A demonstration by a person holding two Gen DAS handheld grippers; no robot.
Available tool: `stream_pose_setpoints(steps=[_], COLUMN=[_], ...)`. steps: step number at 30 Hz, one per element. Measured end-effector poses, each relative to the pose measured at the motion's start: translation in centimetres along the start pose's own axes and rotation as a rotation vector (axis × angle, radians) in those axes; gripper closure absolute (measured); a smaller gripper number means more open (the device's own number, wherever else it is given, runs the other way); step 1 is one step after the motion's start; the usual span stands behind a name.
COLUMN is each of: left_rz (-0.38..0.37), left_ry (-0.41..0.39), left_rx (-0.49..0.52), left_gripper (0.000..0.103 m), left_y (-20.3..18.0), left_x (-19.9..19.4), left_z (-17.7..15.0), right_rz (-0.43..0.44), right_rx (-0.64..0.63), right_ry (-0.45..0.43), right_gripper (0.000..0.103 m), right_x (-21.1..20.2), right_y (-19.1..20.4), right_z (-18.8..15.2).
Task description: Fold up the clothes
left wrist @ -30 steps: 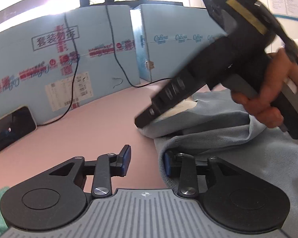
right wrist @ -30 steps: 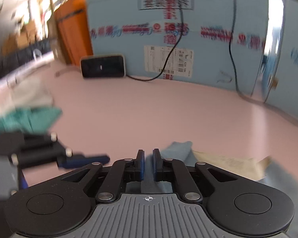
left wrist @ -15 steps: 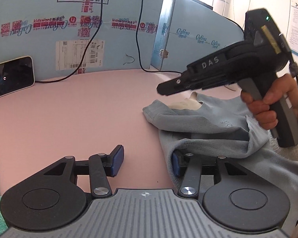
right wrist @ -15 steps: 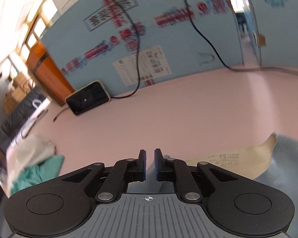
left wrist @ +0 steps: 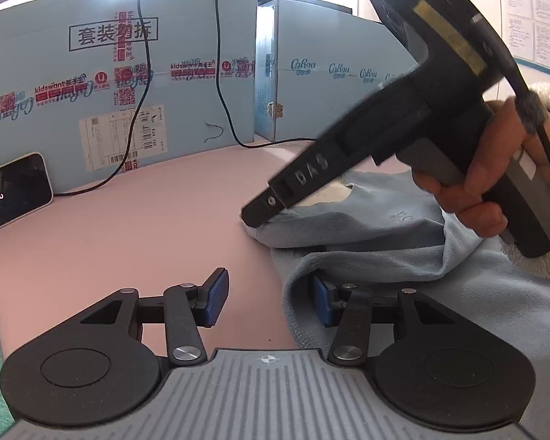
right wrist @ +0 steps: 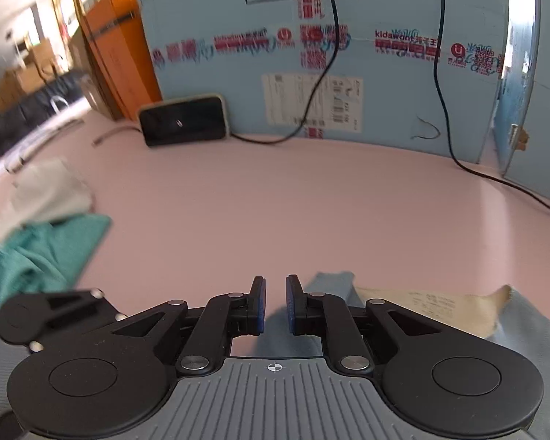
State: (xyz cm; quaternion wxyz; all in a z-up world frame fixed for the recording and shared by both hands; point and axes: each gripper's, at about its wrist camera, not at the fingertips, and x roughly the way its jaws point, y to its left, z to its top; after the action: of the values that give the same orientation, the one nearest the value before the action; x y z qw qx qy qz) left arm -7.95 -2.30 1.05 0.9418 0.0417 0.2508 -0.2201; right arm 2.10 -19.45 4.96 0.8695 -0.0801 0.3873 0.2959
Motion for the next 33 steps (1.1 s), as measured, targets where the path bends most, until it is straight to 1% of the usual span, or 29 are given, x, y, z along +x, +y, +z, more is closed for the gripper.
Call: stream_pose_setpoints(steps=[2, 4, 6, 8, 10, 12, 14, 17, 19, 21, 24, 25, 28, 31, 32, 33], left_rz=[-0.005, -0.008, -0.009, -0.011, -0.018, -0.029, -0.033, -0.038, -0.041, -0.043, -0.045, -0.045, -0.044, -0.035, -0.026, -0.014], left_ry=[-0.003, -0.007, -0.01, -0.012, -0.013, -0.014, -0.011, -0.008, -0.008, -0.007, -0.007, -0.007, -0.01, -0.021, -0.027, -0.033], left_rx=[-0.004, -0.001, 0.001, 0.002, -0.004, -0.014, -0.019, -0.017, -0.02, -0.022, -0.025, -0.024, -0.028, -0.06, -0.081, -0.107], left_gripper=[0.058, 0.058, 0.058, 0.058, 0.058, 0.058, 0.058, 0.057, 0.057, 0.057, 0.057, 0.057, 0.057, 0.057, 0.056, 0.053], left_y=[0.0, -0.1, -0.2, -0.2, -0.2, -0.1, 0.0, -0.2, -0.1, -0.1, -0.1, -0.1, -0.1, 0.4, 0.8, 1.1], left_x=[0.0, -0.1, -0.1, -0.1, -0.1, -0.1, 0.0, 0.1, 0.1, 0.2, 0.2, 0.3, 0.2, 0.0, -0.1, -0.2], left_z=[0.0, 0.0, 0.0, -0.1, -0.1, -0.1, -0.1, -0.1, -0.1, -0.1, -0.1, -0.1, -0.1, -0.1, -0.1, -0.1], right_rz=[-0.036, -0.052, -0.059, -0.066, -0.084, -0.125, -0.159, -0.184, -0.201, -0.209, -0.207, -0.201, -0.179, -0.106, -0.072, -0.046], right_rx=[-0.032, -0.057, -0.08, -0.101, -0.136, -0.171, -0.177, -0.213, -0.24, -0.249, -0.233, -0.223, -0.167, -0.054, -0.011, 0.035], right_ry=[0.021, 0.033, 0.028, 0.03, 0.032, 0.038, 0.059, 0.061, 0.048, 0.041, 0.024, 0.017, -0.01, -0.036, -0.052, -0.052], right_gripper=[0.089, 0.087, 0.073, 0.067, 0.067, 0.067, 0.067, 0.069, 0.073, 0.083, 0.092, 0.093, 0.095, 0.096, 0.096, 0.097], right_x=[0.2, 0.2, 0.1, 0.1, 0.2, 0.5, 1.0, 1.5, 1.4, 1.3, 1.1, 0.9, 0.5, 0.1, 0.0, 0.4], right_y=[0.5, 1.0, 1.5, 2.0, 2.7, 3.3, 3.4, 3.7, 4.0, 4.2, 4.0, 3.9, 3.2, 1.7, 1.1, 0.5], right_z=[-0.3, -0.7, -1.0, -1.2, -1.4, -1.5, -1.8, -2.4, -2.7, -2.7, -2.5, -2.3, -1.5, -0.2, 0.3, 0.6])
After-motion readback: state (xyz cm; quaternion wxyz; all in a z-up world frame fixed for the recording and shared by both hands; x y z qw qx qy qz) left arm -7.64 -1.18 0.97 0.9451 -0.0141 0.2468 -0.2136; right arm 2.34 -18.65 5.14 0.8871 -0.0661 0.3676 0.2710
